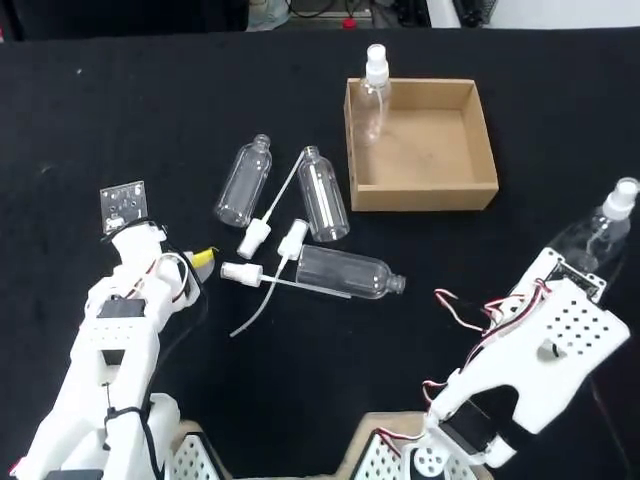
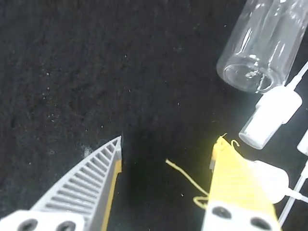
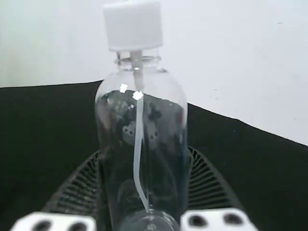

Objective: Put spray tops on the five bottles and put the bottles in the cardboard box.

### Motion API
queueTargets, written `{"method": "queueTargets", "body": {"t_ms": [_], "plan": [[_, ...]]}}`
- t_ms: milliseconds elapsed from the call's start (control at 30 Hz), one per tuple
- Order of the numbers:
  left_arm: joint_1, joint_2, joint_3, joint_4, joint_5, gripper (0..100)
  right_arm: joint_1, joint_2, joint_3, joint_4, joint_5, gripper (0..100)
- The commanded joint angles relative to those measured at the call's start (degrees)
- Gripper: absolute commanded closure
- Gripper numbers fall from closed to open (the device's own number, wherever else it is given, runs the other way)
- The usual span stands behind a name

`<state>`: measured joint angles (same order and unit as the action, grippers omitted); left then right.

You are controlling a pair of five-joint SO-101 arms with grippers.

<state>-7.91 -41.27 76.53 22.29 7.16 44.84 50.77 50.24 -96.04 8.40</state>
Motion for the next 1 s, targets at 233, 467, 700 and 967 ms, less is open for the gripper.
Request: {"method": "queueTargets", "body": {"t_ms": [233,467,700,967], "plan": [[0.7,-1.2,-0.6,-1.2,0.2,71,1.1,0.2,-1.5,-1.3,0.7,92.4],[0.7,-1.2,-0.6,-1.2,0.2,71,1.1,0.3,-1.5,-1.2,0.4,79.3],[0.7,-1.2,-0.6,-1.2,0.0,71,1.1,0.0,-1.4,-1.5,0.4,78.9],[0.7,-1.2,-0.6,-1.2,0.0,71,0.3,-2.9,3.3,-1.3,0.4,66.5]]}}
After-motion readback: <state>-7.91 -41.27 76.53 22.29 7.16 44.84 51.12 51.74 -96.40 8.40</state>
